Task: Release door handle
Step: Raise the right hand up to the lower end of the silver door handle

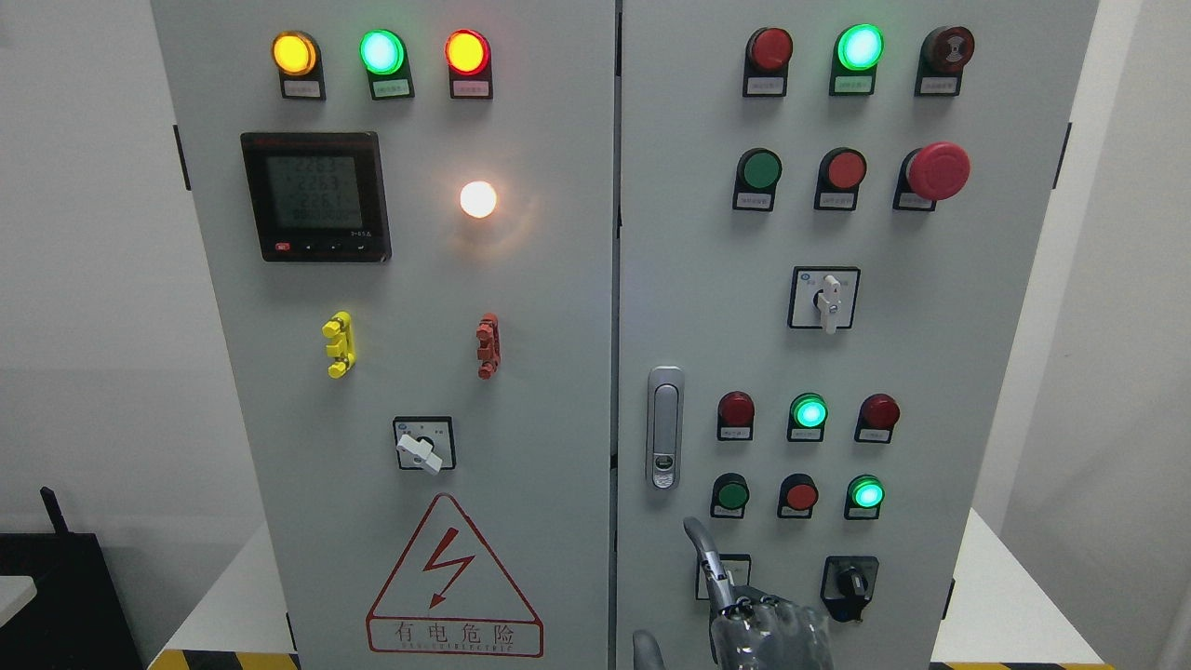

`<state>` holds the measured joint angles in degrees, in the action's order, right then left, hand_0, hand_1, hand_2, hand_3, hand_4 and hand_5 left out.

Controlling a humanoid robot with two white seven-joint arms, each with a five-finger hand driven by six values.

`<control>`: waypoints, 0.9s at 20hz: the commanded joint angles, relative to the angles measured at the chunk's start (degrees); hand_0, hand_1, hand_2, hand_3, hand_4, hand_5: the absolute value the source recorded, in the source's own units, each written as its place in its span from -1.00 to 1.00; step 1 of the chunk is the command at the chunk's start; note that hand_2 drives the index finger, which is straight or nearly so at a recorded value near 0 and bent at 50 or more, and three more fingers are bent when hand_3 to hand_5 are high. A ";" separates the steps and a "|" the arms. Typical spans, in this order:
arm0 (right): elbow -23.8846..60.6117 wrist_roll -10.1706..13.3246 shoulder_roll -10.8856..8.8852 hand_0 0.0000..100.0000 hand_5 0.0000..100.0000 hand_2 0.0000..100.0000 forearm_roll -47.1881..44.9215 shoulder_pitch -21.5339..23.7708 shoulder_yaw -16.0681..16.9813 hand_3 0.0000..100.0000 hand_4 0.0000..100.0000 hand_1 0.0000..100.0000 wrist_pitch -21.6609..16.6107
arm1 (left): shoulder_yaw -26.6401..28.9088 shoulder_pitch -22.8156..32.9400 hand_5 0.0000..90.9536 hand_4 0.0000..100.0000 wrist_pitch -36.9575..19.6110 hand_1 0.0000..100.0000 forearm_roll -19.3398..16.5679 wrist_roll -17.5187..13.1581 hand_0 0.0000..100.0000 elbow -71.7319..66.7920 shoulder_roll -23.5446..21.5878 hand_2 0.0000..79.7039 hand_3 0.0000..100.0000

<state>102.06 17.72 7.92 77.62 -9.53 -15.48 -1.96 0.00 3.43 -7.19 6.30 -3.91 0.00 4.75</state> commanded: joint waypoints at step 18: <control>-6.96 -4.45 0.25 -0.22 0.97 -1.00 3.06 -7.08 -3.24 1.00 1.00 -0.35 7.75 | -0.70 0.00 -1.00 -1.00 -0.02 -0.22 0.03 -0.05 -0.76 0.88 0.00 -1.00 -1.00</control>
<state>96.87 13.31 8.11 80.56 -15.64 -18.17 4.62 0.00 3.43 -7.19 6.31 -3.91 0.00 4.75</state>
